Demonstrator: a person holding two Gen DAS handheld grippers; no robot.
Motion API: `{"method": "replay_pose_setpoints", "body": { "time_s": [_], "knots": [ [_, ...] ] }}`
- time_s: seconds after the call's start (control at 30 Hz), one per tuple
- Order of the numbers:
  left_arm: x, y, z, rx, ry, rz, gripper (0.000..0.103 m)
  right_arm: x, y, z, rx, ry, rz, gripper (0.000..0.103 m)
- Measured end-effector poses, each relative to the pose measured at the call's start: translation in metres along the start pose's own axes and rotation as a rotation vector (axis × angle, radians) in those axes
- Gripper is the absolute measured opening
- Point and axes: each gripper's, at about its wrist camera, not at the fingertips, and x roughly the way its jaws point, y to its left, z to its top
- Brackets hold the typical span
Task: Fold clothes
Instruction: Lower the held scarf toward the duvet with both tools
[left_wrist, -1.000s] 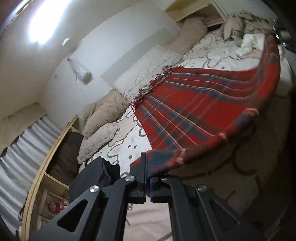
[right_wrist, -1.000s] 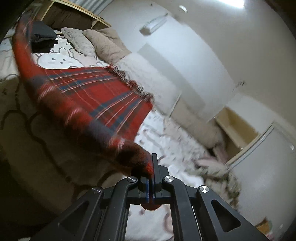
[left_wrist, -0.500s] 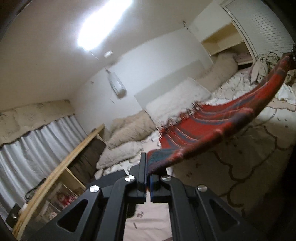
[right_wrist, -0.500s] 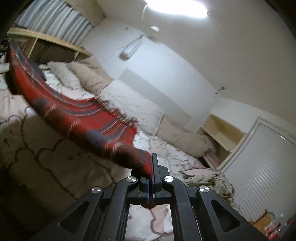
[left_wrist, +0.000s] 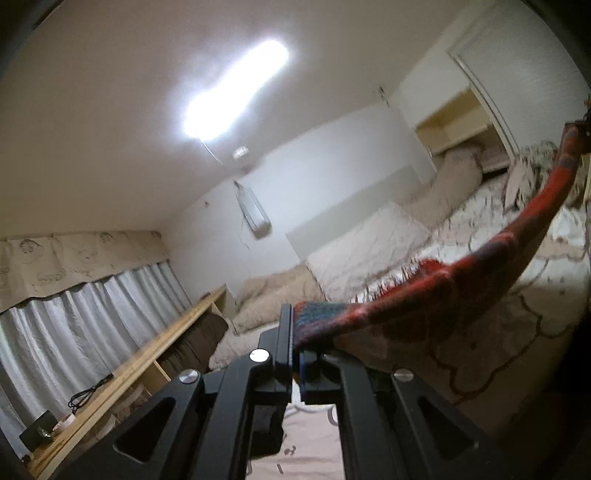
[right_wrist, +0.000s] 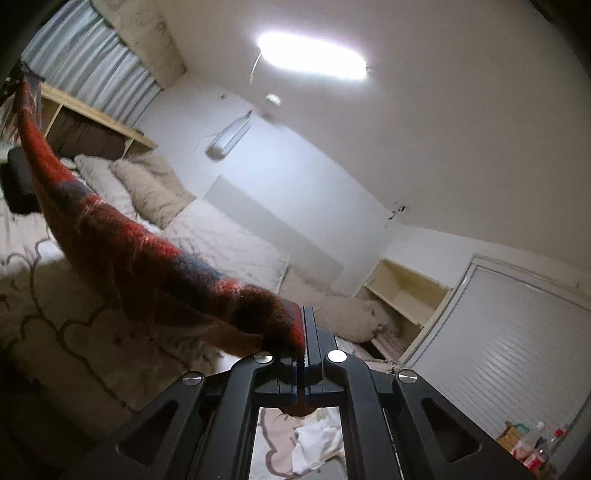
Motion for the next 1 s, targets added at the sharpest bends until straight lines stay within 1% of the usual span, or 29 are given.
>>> {"method": "replay_pose_setpoints", "body": {
  "time_s": [0.13, 0.23, 0.33, 0.4, 0.53, 0.63, 0.73, 0.8, 0.87, 0.93, 1.0],
  "knots": [
    [-0.029, 0.005, 0.016, -0.006, -0.061, 0.016, 0.003, -0.025, -0.026, 0.012, 0.024, -0.022, -0.004, 0.002],
    [-0.051, 0.01, 0.029, -0.009, -0.113, 0.039, 0.003, -0.052, -0.04, 0.019, 0.008, -0.063, -0.056, 0.002],
    [-0.068, 0.019, 0.045, -0.042, -0.15, 0.048, 0.003, -0.076, -0.052, 0.026, -0.004, -0.101, -0.096, 0.002],
    [-0.07, 0.021, 0.05, -0.055, -0.146, 0.04, 0.003, -0.093, -0.064, 0.033, 0.006, -0.126, -0.107, 0.002],
    [-0.064, 0.019, 0.052, -0.056, -0.108, 0.023, 0.003, -0.107, -0.076, 0.042, 0.032, -0.134, -0.052, 0.003],
    [-0.038, 0.002, 0.037, -0.006, -0.024, 0.013, 0.003, -0.091, -0.068, 0.037, 0.013, -0.064, 0.011, 0.003],
    [0.001, -0.014, 0.019, 0.031, 0.067, -0.002, 0.003, -0.06, -0.055, 0.024, -0.002, 0.036, 0.063, 0.003],
    [0.035, -0.021, 0.004, 0.044, 0.15, -0.033, 0.003, -0.031, -0.047, 0.014, 0.01, 0.112, 0.095, 0.003],
    [0.068, -0.026, -0.008, 0.067, 0.212, -0.063, 0.003, 0.007, -0.038, 0.003, 0.027, 0.191, 0.138, 0.003],
    [0.106, -0.033, -0.02, 0.089, 0.269, -0.09, 0.003, 0.043, -0.03, -0.003, 0.034, 0.243, 0.18, 0.003],
    [0.144, -0.038, -0.031, 0.084, 0.316, -0.111, 0.003, 0.079, -0.018, -0.007, 0.023, 0.283, 0.215, 0.003]
  ]
}}
